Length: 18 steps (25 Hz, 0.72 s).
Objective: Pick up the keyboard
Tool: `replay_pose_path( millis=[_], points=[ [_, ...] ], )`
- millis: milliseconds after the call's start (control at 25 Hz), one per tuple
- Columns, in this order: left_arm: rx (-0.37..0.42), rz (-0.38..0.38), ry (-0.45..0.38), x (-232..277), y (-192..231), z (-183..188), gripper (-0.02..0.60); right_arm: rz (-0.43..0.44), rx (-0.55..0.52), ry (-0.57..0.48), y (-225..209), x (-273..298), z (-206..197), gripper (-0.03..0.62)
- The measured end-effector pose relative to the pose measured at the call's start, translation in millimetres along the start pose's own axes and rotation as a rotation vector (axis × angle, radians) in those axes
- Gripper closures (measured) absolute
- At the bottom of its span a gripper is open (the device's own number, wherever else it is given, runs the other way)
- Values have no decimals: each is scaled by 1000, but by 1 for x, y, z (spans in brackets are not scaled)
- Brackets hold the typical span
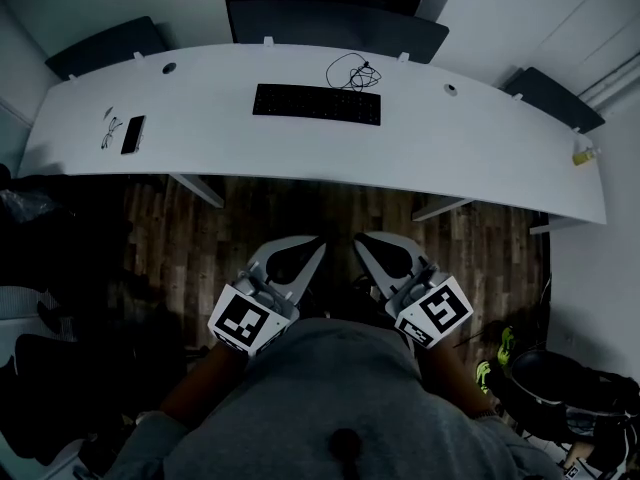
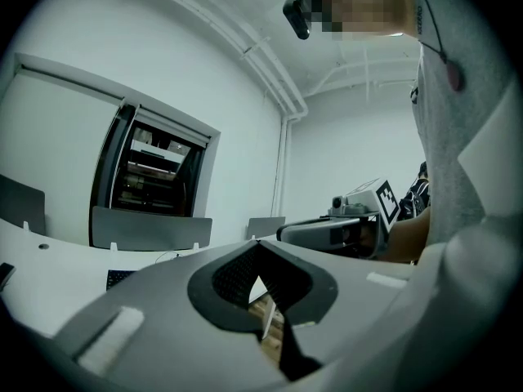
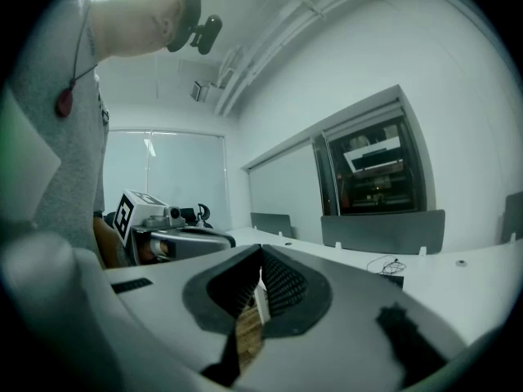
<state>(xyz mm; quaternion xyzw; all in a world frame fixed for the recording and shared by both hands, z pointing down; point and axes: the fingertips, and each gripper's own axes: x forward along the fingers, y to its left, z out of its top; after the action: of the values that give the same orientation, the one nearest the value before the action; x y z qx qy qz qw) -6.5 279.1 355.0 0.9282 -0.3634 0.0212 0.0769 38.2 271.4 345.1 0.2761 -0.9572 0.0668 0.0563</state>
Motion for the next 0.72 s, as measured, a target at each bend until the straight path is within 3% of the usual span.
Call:
replay_pose_path(
  millis=[200, 280, 720],
  points=[
    [-34, 5, 30, 8, 10, -6, 577, -15, 27, 0, -15, 6, -2, 579],
    [-14, 16, 27, 13, 18, -5, 577, -9, 29, -6, -24, 9, -2, 580],
    [-14, 97, 48, 60, 62, 10, 577, 89, 17, -19, -84, 43, 6, 579]
  ],
)
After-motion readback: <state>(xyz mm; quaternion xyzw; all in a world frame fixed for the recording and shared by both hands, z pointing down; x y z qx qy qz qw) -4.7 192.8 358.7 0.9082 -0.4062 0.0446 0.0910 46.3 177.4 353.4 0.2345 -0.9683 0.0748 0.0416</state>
